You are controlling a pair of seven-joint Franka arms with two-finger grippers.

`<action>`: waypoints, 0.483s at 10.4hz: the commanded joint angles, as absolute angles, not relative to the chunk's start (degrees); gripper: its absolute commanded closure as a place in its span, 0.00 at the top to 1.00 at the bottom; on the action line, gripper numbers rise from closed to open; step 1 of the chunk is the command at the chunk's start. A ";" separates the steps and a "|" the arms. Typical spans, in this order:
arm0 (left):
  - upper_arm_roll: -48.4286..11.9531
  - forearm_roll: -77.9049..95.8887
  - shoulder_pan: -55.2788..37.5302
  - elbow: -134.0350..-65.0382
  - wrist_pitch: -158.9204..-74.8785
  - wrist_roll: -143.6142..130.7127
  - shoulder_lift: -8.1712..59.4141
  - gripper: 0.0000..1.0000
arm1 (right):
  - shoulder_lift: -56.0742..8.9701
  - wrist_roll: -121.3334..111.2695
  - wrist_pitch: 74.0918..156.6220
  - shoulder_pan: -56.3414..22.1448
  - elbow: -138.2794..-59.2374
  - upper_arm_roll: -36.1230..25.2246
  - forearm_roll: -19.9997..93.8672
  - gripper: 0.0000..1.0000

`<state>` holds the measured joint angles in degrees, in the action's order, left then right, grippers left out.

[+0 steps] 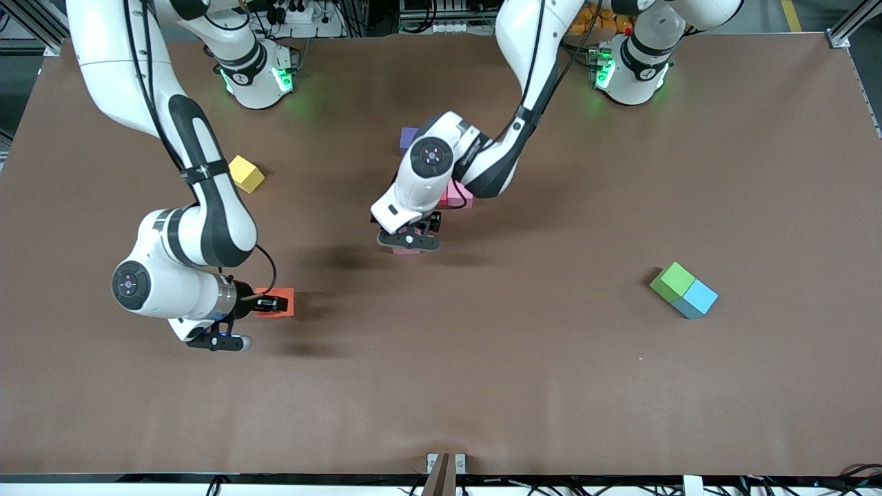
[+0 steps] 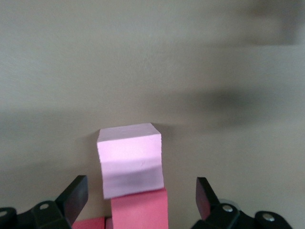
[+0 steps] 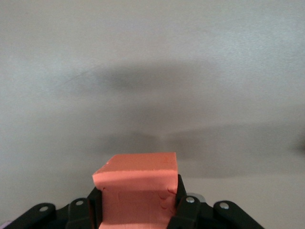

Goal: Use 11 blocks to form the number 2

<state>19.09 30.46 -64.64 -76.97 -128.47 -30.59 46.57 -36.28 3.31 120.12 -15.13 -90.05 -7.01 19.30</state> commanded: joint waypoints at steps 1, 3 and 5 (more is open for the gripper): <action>24.59 31.21 -65.66 -79.70 -123.67 -30.50 40.45 1.00 | -35.60 4.22 118.92 -16.51 -89.47 -6.86 18.46 0.15; 28.72 31.03 -65.30 -82.61 -121.13 -30.32 36.75 1.00 | -34.37 3.96 118.04 -21.68 -89.56 -6.86 18.37 0.15; 32.51 26.31 -63.56 -84.37 -115.78 -29.71 33.33 1.00 | -33.40 3.17 118.04 -28.09 -89.30 -6.86 18.28 0.15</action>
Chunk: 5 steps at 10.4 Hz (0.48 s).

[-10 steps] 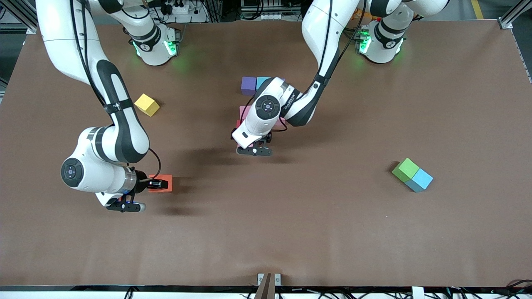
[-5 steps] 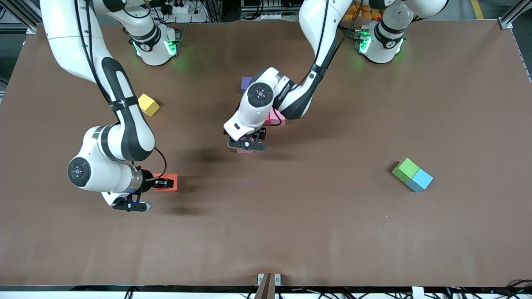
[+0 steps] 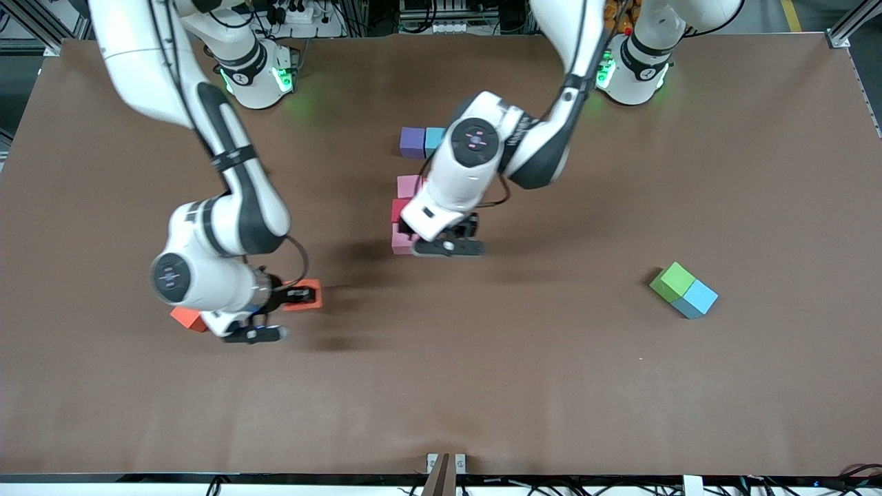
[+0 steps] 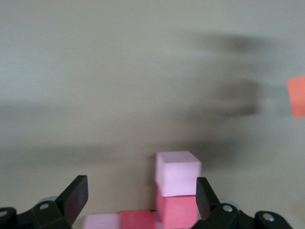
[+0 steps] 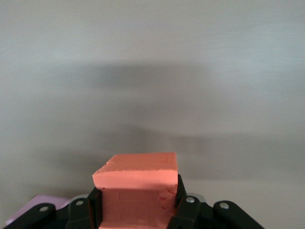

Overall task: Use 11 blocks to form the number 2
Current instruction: 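Carry the orange cube to the column with the right gripper while the left withdraws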

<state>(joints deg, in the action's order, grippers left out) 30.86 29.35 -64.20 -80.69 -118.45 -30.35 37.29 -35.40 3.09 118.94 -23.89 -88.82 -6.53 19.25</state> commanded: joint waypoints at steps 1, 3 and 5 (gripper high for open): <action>32.08 23.06 -60.93 -86.03 -115.14 -29.45 30.96 1.00 | -32.62 2.90 117.95 -30.74 -89.38 -6.86 18.28 0.15; 31.12 20.75 -55.93 -91.64 -115.22 -21.58 26.48 1.00 | -32.17 0.37 117.86 -36.71 -89.21 -6.86 15.92 0.15; 30.15 20.65 -49.25 -99.02 -115.75 -15.40 21.38 1.00 | -32.95 -6.64 118.21 -42.51 -87.46 -6.77 14.50 0.15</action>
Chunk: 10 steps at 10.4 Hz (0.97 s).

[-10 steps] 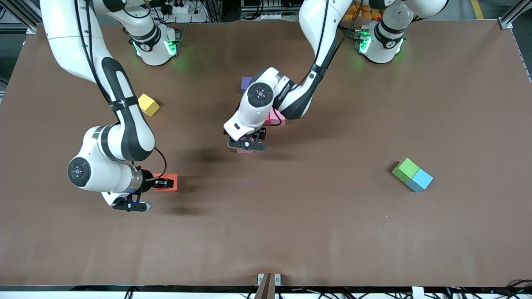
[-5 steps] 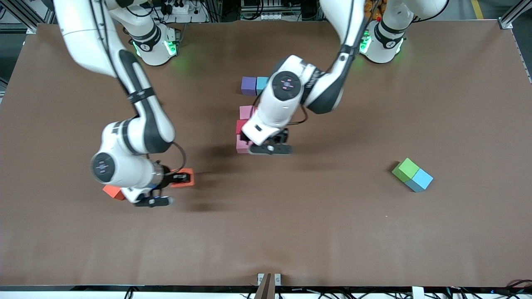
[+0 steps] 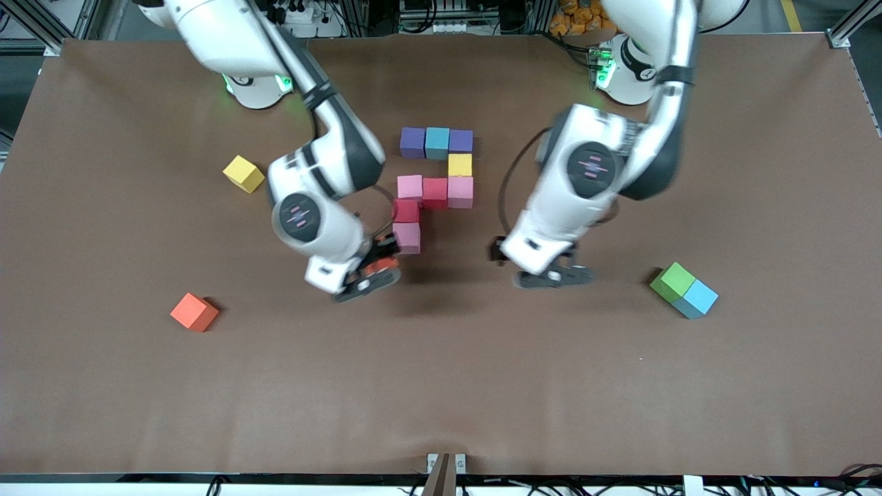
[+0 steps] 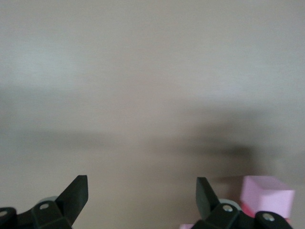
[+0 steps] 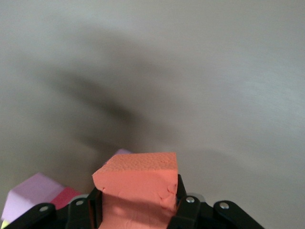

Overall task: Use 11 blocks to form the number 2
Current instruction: 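Carry the orange cube to the column with the right gripper while the left withdraws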

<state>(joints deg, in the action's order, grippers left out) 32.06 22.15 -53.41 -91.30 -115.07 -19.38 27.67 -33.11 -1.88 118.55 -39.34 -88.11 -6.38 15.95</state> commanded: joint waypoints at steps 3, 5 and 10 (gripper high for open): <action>30.15 17.15 -41.95 -106.42 -115.93 -14.94 18.37 1.00 | -34.80 -23.22 121.55 -48.59 -87.63 -6.77 14.50 0.14; 30.23 16.96 -36.07 -108.01 -115.06 -15.65 18.72 1.00 | -35.42 -36.23 123.38 -50.26 -88.15 -6.77 14.41 0.14; 32.42 8.01 -26.20 -106.35 -113.64 -17.14 20.56 1.00 | -39.98 -47.19 131.21 -49.83 -88.77 -6.77 14.68 0.12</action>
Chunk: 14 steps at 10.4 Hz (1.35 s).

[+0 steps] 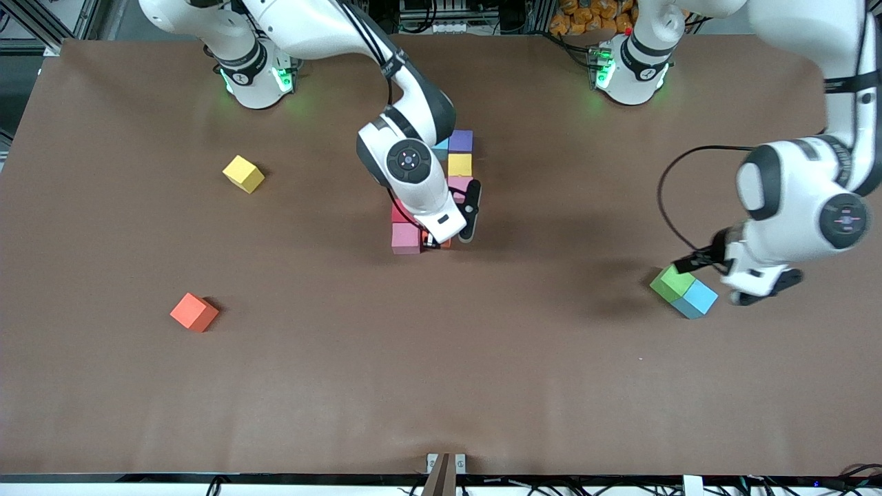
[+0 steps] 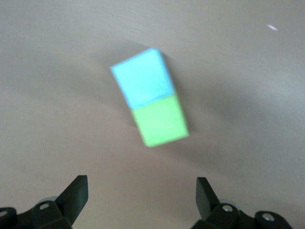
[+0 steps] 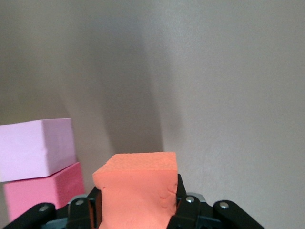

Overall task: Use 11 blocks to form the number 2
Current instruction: 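Carry the orange cube to the column with the right gripper while the left withdraws, then set the orange cube beside the light pink cube while the left grasps green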

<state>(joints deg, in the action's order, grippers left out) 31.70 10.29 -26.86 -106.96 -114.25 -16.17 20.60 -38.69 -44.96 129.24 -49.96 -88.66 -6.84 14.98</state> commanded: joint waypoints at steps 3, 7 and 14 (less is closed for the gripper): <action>32.70 10.87 -26.28 -108.09 -120.90 -20.54 22.23 1.00 | -40.34 -49.03 133.41 -49.83 -90.61 -6.68 14.59 0.12; 32.70 10.38 -29.53 -108.81 -124.88 -32.08 25.04 1.00 | -40.34 -49.66 136.66 -50.27 -93.95 -6.77 14.59 0.12; 32.34 14.65 -30.67 -117.15 -137.99 -32.78 25.66 1.00 | -40.34 -49.66 141.05 -51.24 -97.64 -6.68 14.59 0.12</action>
